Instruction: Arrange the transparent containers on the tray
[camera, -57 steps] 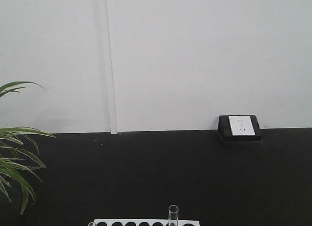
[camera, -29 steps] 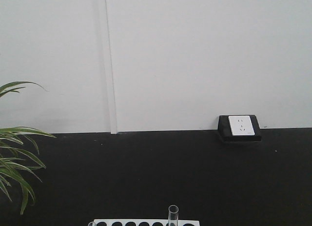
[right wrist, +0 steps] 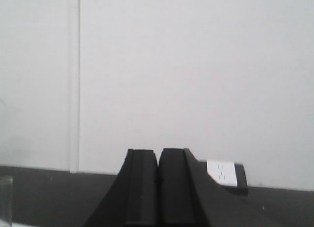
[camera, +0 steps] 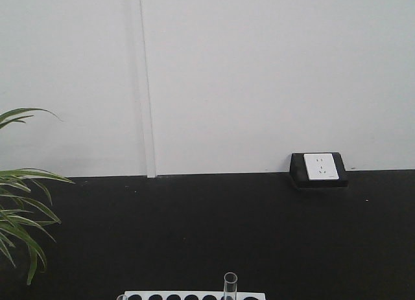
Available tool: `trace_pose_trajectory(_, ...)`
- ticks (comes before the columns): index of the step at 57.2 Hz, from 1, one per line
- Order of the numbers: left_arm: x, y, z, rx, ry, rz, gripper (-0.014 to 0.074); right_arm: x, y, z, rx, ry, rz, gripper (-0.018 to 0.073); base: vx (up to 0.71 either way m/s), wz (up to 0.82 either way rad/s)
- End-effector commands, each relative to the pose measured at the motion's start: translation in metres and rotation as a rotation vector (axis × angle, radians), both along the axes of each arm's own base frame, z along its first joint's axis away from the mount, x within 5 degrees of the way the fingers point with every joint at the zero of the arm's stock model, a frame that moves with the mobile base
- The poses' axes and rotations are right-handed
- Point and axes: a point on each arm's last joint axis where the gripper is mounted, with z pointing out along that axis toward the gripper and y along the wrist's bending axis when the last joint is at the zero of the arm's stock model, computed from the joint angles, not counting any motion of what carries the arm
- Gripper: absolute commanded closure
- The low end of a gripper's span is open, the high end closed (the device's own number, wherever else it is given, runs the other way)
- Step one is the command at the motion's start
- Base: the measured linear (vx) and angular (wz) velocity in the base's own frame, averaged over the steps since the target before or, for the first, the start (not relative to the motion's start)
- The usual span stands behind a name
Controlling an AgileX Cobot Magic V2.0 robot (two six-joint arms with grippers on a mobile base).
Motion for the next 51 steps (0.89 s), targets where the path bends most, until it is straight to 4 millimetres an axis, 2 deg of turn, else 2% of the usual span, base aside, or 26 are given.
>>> trace_pose_trajectory(1, -0.014, 0.001, 0.043, -0.105, -0.154, -0.033, 0.0603, -0.012, -0.003, 0.04, 0.039, -0.18, -0.005, 0.0571, 0.0, 0.0)
trace_pose_trajectory(3, -0.016, 0.001, 0.052, -0.113, -0.153, -0.031, 0.0603, -0.017, -0.004, 0.054, 0.042, -0.202, -0.006, 0.0571, 0.0, 0.0)
trace_pose_trajectory(8, -0.024, 0.002, 0.095, -0.054, -0.176, -0.001, 0.0603, -0.025, -0.005, 0.093, 0.032, -0.231, -0.014, 0.0571, 0.0, 0.0)
trace_pose_trajectory(12, -0.018, 0.002, 0.122, -0.026, -0.179, 0.008, 0.0603, -0.023, -0.005, 0.118, 0.022, -0.236, -0.02, 0.0571, 0.0, -0.01)
trace_pose_trajectory(15, -0.007, 0.001, 0.141, -0.026, -0.163, 0.006, 0.0603, -0.013, -0.003, 0.139, 0.014, -0.221, -0.022, 0.0571, 0.0, 0.0)
trace_pose_trajectory(20, 0.022, -0.001, 0.163, -0.024, -0.114, 0.001, 0.0603, 0.013, 0.002, 0.16, 0.0, -0.159, -0.021, 0.0571, 0.0, 0.0)
trace_pose_trajectory(27, 0.059, -0.004, 0.176, -0.029, -0.076, -0.015, 0.0603, 0.051, 0.01, 0.17, -0.015, -0.088, -0.019, 0.0571, 0.0, 0.0)
trace_pose_trajectory(30, 0.072, -0.005, 0.176, -0.031, -0.056, -0.019, 0.0603, 0.069, 0.013, 0.168, -0.023, -0.049, -0.018, 0.0571, 0.0, 0.0)
trace_pose_trajectory(34, 0.089, -0.006, 0.171, -0.031, -0.009, -0.021, 0.0603, 0.081, 0.016, 0.165, -0.026, -0.034, -0.016, 0.0571, 0.0, 0.0)
trace_pose_trajectory(41, 0.106, -0.007, 0.161, -0.027, 0.05, -0.022, 0.0597, 0.103, 0.02, 0.156, -0.035, 0.008, -0.014, 0.0568, 0.0, 0.0)
trace_pose_trajectory(51, 0.111, -0.007, 0.159, -0.024, 0.06, -0.023, 0.0516, 0.11, 0.021, 0.151, -0.04, 0.033, -0.014, 0.0534, 0.0, 0.0)
